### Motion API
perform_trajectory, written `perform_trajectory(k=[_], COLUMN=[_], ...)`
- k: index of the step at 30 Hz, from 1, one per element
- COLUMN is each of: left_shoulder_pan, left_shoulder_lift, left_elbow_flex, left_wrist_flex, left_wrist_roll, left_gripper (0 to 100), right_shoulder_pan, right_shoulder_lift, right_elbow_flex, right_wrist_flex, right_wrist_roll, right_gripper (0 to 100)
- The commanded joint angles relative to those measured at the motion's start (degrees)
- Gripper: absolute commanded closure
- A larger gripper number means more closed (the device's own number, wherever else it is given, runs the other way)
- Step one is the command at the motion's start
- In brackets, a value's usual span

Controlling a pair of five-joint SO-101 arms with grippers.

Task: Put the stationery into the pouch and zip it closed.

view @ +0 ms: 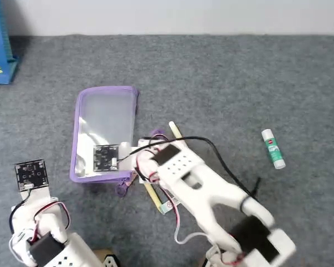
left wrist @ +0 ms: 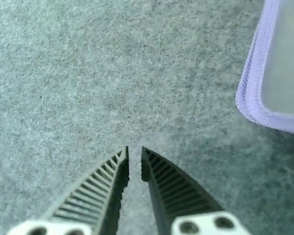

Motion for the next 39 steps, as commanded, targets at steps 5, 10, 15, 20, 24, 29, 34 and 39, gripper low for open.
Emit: perform_trajectory(k=[5, 10, 15, 20, 24, 29, 34, 39], left_shoulder_pan=[-0.2, -0.2, -0.2, -0.2, -0.2, -0.2, -0.2, -0.2], left_shoulder_lift=[-0.9, -0.9, -0.9, -0.9, -0.9, -0.9, -0.9, -0.9], left_elbow_flex=[-0.7, -0.7, -0.7, -0.7, -0.7, -0.7, -0.7, -0.7], left_wrist_flex=[-0.1, -0.1, -0.1, -0.1, -0.1, -0.1, -0.1, -0.1], left_wrist_roll=[-0.5, -0.5, -0.5, -0.5, -0.5, -0.5, -0.5, -0.5], left_gripper=[95, 95, 95, 95, 95, 95, 95, 95], right_shoulder_pan=[-0.7, -0.7, 0.8, 4.1, 7.6, 12.3, 17.2, 21.3], right_shoulder_lift=[11.7, 14.9, 14.7, 14.0, 9.5, -0.1, -8.5, -11.3], right_elbow_flex=[-12.6, -15.1, -18.1, -24.8, -27.2, -27.2, -27.3, -26.9], right_wrist_flex=[5.8, 6.4, 8.6, 15.7, 18.3, 18.2, 17.6, 23.8], right_wrist_roll=[3.1, 3.1, 2.9, -0.7, -1.8, -3.2, -3.7, -3.7], right_gripper=[74.3, 85.0, 97.0, 99.0, 99.0, 99.0, 99.0, 99.0])
